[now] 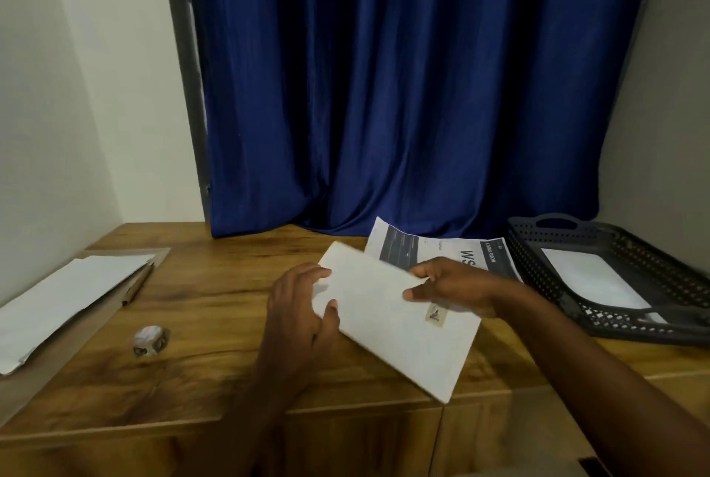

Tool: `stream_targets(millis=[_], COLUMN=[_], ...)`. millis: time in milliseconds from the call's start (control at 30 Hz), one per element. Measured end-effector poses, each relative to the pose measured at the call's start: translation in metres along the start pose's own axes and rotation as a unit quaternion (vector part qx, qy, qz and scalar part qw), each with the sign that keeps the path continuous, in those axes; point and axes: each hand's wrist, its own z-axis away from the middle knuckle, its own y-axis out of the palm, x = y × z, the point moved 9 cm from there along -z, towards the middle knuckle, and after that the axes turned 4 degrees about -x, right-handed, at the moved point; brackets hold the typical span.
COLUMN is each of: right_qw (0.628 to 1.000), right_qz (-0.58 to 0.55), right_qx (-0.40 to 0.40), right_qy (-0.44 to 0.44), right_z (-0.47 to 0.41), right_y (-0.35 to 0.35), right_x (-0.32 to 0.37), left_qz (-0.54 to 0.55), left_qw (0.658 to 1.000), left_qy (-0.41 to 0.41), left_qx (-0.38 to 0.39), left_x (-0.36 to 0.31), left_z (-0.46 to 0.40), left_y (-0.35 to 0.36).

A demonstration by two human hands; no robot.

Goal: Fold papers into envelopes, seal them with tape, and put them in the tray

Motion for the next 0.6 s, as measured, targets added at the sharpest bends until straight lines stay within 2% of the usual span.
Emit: stream_targets(millis=[100, 200, 367, 500, 600], right_qw=[0.994, 0.98, 0.918, 0.86, 0.849], right_qz=[-0.08, -0.069, -0.048, -0.013, 0.012], right_qx=[-0.075, -0.184, -0.394, -0.509, -0.524], right_qy=[-0.016, -0.033, -0.017, 0.015, 0.07], right_z=[0.039, 0.072, 0.109, 0.131, 0.128], right_y=[-0.052, -0.117, -0.23, -0.294, -0.319], right_x=[-0.002, -0.011, -0.055, -0.088, -0.12], left_qz=[0.006, 0.003, 0.012, -0.027, -0.013], left_qw=[0.998, 0.987, 0.957, 0.943, 0.948], left_qy=[0.02, 0.027, 0.061, 0.062, 0.065], left_qx=[0.054, 0.158, 0.284, 0.325, 0.313], left_x=[-0.007, -0.016, -0.051, -0.045, -0.042], left_z=[-0.001, 0.005, 0.019, 0.025, 0.025], left_y=[0.021, 0.068, 0.143, 0.164, 0.16])
